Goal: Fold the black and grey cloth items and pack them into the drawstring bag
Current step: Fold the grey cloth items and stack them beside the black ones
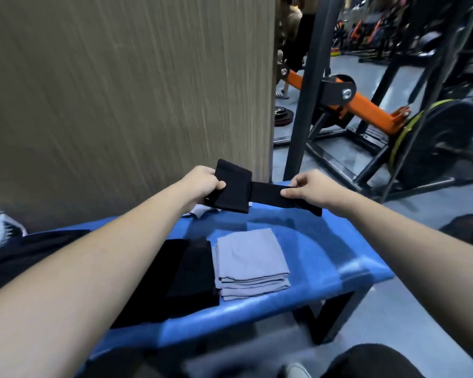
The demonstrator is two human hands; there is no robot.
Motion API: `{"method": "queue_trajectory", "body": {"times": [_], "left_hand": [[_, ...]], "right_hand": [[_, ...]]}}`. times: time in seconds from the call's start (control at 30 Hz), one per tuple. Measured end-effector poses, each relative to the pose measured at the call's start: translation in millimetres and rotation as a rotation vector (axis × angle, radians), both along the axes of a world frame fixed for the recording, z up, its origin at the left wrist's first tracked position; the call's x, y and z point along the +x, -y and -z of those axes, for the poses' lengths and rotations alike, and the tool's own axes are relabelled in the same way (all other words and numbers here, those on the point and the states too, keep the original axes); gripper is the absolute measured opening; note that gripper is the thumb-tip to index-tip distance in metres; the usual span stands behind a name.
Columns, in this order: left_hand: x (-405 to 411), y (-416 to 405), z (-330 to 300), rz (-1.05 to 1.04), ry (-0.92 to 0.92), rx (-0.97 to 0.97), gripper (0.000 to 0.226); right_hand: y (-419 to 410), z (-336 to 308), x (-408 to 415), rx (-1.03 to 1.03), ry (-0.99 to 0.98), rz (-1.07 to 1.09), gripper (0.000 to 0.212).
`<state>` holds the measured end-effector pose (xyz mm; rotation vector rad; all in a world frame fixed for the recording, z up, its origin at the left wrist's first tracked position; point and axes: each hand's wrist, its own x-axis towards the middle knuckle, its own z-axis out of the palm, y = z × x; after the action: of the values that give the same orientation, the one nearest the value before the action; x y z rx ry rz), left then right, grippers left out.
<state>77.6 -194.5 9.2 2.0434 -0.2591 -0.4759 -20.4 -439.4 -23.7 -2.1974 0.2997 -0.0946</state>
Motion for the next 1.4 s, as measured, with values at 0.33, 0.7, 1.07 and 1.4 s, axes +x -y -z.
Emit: {"method": "queue_trajectory", "body": {"times": [0.33,0.7,1.07,1.4], "left_hand": [[-5.6,49.8,52.3,0.063,0.049,0.187,0.018],[2.0,75.7,59.9,0.017,0.261,0.135,0.011],[-23.3,110.9,81.0,0.354,0.306,0.474,0.019],[-20.8,119.6,85.4,0.194,0.325,0.818,0.064]], "right_hand": [[38.0,63.4,4.5,-0.142,-0.108,0.075,0.026],[33.9,83.8,15.3,-0.359,-0.027,0.097,0.019],[50.7,77.5,2.8,-0.415,-0.069,-0.011,0.014],[46.8,58.6,-21.4,-0.632,-0.261,-0.016,0.056]]}}
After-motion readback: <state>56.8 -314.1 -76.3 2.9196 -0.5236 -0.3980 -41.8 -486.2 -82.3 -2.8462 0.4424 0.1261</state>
